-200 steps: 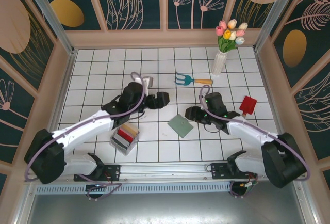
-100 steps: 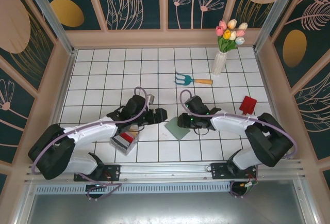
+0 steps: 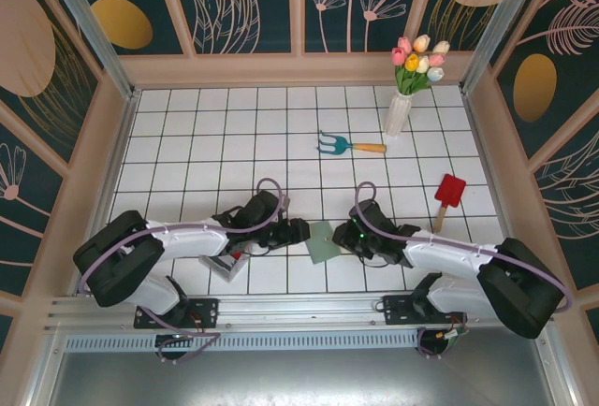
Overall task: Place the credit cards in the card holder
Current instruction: Rotate the card holder at the bottom-center of the table, then pick up the card holder at the bottom-center of the table.
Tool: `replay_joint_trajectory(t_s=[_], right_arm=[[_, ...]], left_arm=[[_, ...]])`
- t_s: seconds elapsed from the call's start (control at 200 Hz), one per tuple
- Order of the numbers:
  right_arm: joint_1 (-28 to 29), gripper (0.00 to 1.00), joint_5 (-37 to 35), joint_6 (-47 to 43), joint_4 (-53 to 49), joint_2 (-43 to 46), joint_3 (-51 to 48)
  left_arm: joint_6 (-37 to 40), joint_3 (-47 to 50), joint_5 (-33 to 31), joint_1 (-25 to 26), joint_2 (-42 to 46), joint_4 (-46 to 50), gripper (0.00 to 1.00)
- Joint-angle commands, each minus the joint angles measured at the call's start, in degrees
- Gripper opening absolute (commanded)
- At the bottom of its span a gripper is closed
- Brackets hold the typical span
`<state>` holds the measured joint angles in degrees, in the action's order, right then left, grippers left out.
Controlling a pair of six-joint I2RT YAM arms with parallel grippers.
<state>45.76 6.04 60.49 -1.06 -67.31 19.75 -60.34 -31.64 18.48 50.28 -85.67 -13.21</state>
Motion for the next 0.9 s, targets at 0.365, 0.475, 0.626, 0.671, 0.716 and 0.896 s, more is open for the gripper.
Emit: replay_joint_trajectory(t_s=[0.365,0.475,0.626,0.671,0.716,0.896], right_arm=[[1.65,0.26,5.38,-3.7,1.58,-4.19,0.63],[2.49,0.25,4.73,-4.18,1.38,-5.94,1.73],[3.1,0.25,2.31,-4.79,-0.64,-7.48,4.14],[3.2,0.26,0.47,-5.2,-2.52,-7.4,5.59],[3.28,0.27,-1.53,-5.53,-4.57,-7.21,6.94],[4.22,0.32,-5.27,-10.0,-7.28,-5.01,11.08]], left_arm=[[-3.35,-2.74,3.91,0.47,-10.78,-11.39,0.55],[-3.32,-2.84,4.24,0.44,-10.54,-13.23,0.49],[-3.01,-2.77,3.98,0.47,-8.96,-14.45,0.33],[-2.66,-2.82,3.7,0.49,-8.58,-13.87,0.27],[-2.32,-2.79,3.26,0.44,-8.17,-13.2,0.25],[-1.19,-2.2,2.27,0.49,-6.89,-12.2,0.23]])
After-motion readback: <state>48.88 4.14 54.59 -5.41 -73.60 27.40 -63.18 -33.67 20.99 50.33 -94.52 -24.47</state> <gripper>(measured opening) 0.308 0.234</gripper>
